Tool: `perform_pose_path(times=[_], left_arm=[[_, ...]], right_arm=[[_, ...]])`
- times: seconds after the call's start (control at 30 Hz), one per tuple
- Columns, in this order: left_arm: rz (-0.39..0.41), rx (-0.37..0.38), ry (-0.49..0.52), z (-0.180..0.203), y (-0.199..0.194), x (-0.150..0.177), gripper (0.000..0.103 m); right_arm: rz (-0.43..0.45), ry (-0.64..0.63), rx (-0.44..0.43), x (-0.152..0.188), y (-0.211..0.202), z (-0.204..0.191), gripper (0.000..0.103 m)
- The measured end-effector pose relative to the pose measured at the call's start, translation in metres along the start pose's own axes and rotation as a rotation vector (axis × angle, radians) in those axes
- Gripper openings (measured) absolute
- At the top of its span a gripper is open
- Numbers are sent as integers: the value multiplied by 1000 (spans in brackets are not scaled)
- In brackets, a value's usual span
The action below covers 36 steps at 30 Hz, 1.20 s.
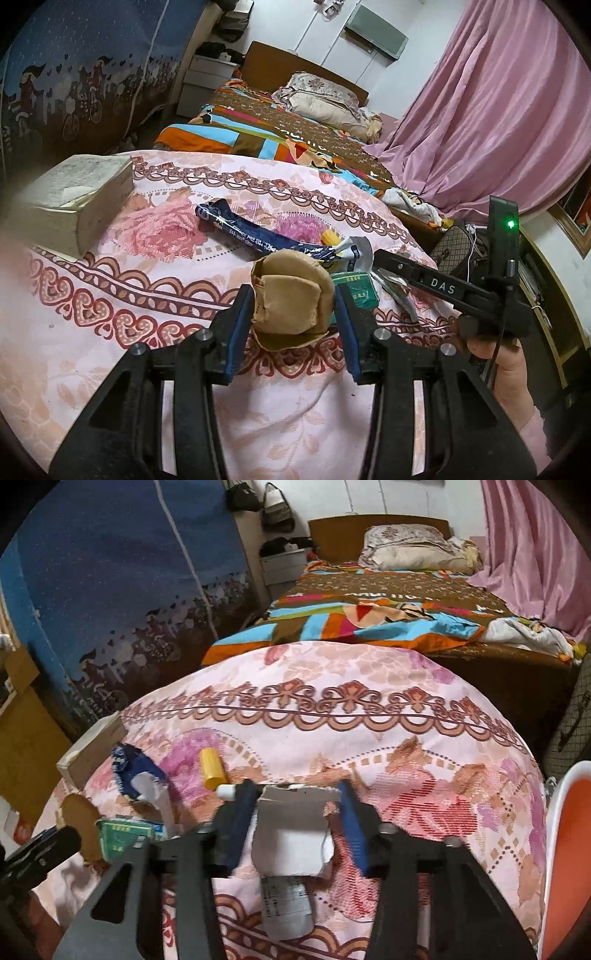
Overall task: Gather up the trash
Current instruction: 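Grasp the crumpled tan paper with the left tool while the right tool grasps a white paper scrap, then carry the tan paper in the left tool and white scrap in the right tool over the bucket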
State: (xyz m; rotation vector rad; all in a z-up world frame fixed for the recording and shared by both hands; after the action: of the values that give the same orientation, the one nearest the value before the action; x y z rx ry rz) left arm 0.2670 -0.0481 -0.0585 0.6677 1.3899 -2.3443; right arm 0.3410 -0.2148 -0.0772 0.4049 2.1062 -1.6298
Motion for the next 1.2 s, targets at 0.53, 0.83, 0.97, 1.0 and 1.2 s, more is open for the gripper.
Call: perform_pose_path(times=[0.53,0.83,0.97,1.0,1.2], left_arm=[[263,-51,136,30,-52,-1,28],[408,-53,280,89,-72,-2,28],[423,-31,318,115,-70,-5,28],[427,-21,332,123,-69,-6,28],[440,24,451,179,-58,-5,29]], right_arm=[[508,-83,56,15,-116,-25,40],[696,-96,132,31,-177,-15,40],[729,-67,136,37,-194,3,40],[745,-59,145,40,-200,8,40],[800,11,194,55,-231,50,40]])
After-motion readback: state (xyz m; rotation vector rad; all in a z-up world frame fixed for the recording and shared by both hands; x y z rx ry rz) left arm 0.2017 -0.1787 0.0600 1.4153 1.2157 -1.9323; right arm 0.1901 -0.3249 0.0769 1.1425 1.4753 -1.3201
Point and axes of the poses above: each gripper's, at about its wrist camera, not at the fingertips, and y roughly the way its jaws point, z to its right, x to its underside, the point moved 9 cm from there along y, roughly the way its jaws point, and after that the axes turned 14 degrees about -z, right-handed, at the moved point
